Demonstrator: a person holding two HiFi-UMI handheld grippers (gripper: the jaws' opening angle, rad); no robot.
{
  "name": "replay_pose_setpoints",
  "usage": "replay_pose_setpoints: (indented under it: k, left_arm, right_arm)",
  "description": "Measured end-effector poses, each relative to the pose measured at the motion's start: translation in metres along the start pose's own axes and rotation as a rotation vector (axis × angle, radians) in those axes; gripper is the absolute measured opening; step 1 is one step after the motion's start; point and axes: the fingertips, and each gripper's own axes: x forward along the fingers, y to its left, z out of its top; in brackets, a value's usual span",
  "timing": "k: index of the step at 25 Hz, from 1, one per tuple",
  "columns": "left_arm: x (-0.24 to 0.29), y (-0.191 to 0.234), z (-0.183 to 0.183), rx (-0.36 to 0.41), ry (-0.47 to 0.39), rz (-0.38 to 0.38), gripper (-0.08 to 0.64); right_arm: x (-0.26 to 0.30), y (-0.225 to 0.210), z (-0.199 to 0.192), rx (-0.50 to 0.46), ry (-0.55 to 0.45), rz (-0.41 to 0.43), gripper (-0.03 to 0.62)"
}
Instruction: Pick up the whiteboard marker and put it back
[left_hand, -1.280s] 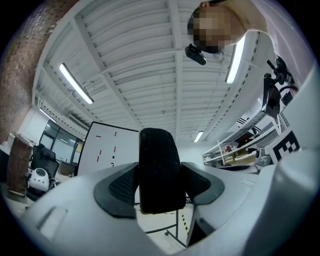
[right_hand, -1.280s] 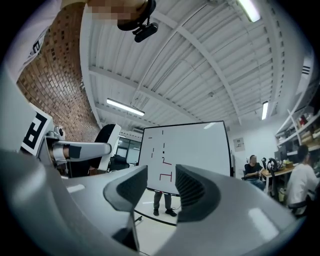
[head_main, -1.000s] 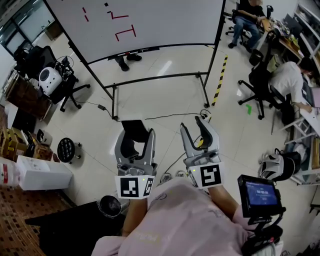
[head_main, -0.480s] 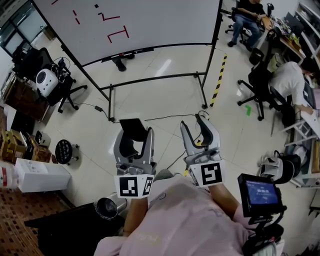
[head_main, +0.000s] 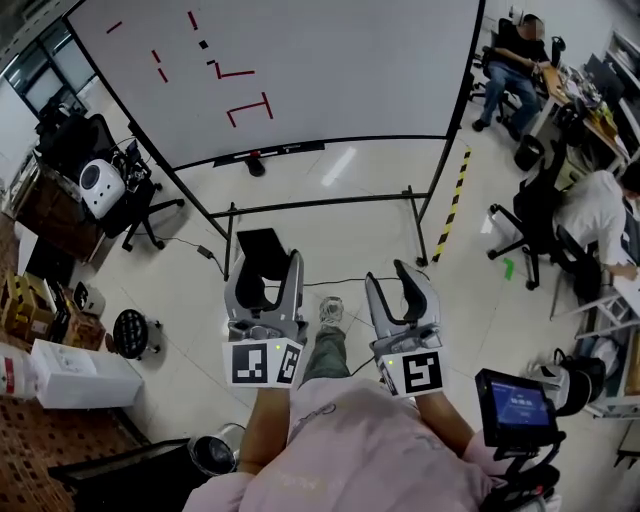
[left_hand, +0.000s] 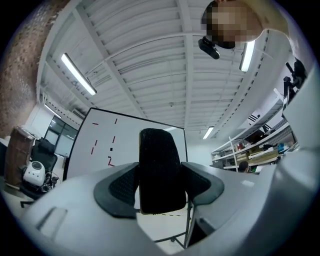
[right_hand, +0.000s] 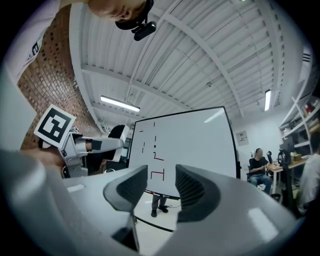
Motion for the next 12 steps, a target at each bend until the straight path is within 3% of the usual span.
replay_pose_setpoints:
  k: [5, 12]
  left_arm:
    - [0.140, 0.054, -0.023, 0.035, -0.042, -0.060, 0.268]
    - [0.382, 0.146, -0.080, 0.070, -0.022, -0.089, 0.268]
  right_arm:
    - [0.109, -0.041, -0.026, -0.032, 0.011, -0.053, 0.169]
    - [0.261, -0.104, -0.005, -0.165, -0.018, -0.142, 0.169]
